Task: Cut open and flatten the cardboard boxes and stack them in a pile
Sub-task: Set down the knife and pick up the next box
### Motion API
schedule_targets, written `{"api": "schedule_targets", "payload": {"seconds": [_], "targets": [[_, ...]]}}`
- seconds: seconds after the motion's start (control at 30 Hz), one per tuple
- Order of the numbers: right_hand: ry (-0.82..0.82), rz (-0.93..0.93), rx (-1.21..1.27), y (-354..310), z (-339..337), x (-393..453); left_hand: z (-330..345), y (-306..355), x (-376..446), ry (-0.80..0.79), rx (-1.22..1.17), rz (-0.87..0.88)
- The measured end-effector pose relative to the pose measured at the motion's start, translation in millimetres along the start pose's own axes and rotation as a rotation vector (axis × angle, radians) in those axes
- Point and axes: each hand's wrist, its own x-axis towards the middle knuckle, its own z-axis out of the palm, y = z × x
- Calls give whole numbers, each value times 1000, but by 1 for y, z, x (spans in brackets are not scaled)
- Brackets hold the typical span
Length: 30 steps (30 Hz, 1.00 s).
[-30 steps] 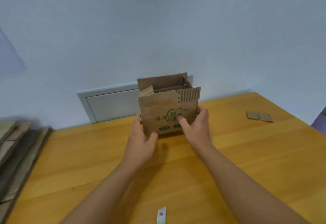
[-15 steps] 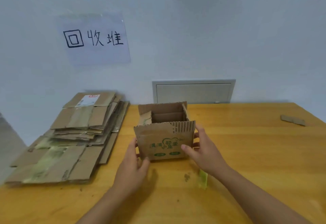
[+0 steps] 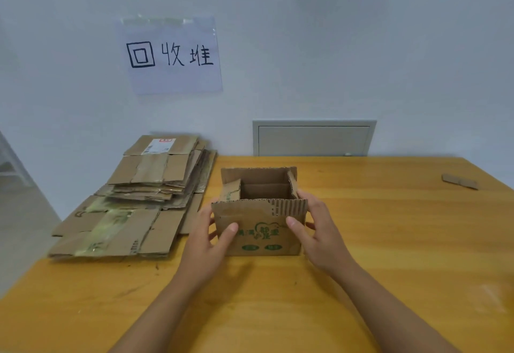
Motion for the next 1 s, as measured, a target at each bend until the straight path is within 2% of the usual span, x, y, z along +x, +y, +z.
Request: {"api": "schedule_targets", "payload": {"seconds": [0.13, 0.23, 0.47, 0.6, 0.7, 0.83, 1.0], "targets": [[43, -17, 16, -1, 8, 0, 6, 0, 2, 76, -12, 91], [38, 1, 61, -2, 8, 1, 7, -2, 4, 120, 23, 99], [72, 50, 129, -8, 5, 6, 6, -1, 10, 136, 61, 10], [61, 215, 167, -10, -1, 12, 7, 11, 18, 155, 47, -113], [-35, 194, 78, -14, -9, 27, 1, 13, 31, 98, 40, -158], [-220, 269, 136, -22, -18, 45, -7, 16, 48, -79, 45, -107], [-204, 166, 166, -7, -22, 29, -13, 9, 38, -149, 56, -29]]}}
